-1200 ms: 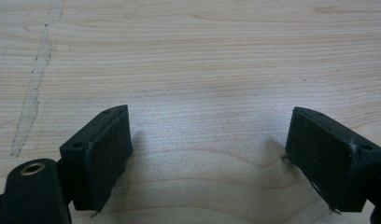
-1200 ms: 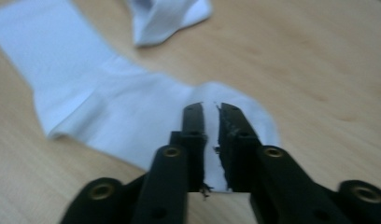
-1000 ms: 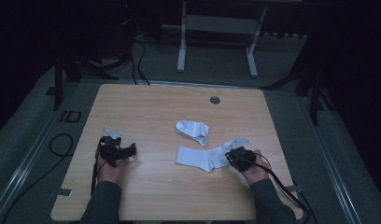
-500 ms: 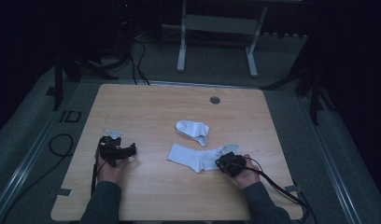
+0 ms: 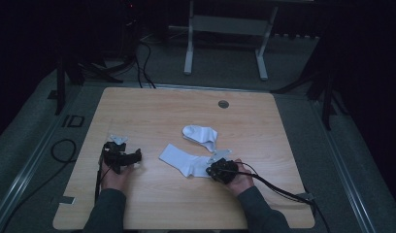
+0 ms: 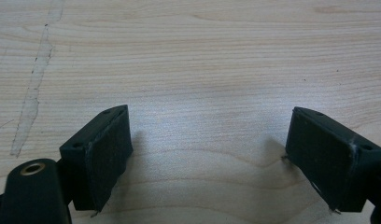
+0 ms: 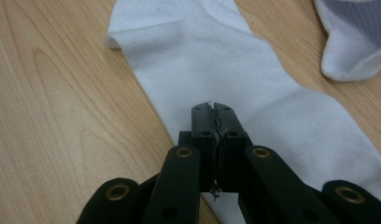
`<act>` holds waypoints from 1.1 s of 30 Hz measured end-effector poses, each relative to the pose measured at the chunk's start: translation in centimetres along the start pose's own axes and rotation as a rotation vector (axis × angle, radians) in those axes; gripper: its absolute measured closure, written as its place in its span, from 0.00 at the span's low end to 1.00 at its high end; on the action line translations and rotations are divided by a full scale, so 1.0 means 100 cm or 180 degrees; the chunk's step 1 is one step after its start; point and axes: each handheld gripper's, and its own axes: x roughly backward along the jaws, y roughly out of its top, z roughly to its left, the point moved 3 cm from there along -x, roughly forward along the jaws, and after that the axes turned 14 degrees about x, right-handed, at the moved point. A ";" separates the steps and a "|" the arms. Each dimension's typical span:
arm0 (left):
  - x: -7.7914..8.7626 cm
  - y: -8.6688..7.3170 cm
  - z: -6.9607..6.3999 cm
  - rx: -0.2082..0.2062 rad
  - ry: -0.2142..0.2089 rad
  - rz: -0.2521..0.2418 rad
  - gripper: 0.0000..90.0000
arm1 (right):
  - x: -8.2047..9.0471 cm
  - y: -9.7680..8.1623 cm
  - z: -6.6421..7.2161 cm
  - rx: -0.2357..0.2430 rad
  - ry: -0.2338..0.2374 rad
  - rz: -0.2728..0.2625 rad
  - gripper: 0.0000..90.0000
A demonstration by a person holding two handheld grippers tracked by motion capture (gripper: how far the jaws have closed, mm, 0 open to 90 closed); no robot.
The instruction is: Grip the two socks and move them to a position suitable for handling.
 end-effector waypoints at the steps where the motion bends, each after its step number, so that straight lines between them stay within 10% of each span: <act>1: 0.000 0.000 0.000 0.0000 0.0000 0.0000 0.16 | 0.000 0.000 0.000 -0.0004 0.0009 0.0001 0.97; 7: 0.000 0.000 0.000 0.0000 0.0000 0.0000 0.16 | 0.003 0.001 -0.003 -0.0014 0.0048 -0.0032 0.94; 18: 0.000 0.000 0.000 -0.0001 0.0000 0.0001 0.16 | 0.027 0.015 -0.055 -0.0410 -0.0304 -0.0429 0.92; 33: 0.000 0.000 0.000 -0.0001 -0.0003 -0.0001 0.16 | -0.001 0.039 -0.093 -0.0425 -0.0571 -0.0226 0.76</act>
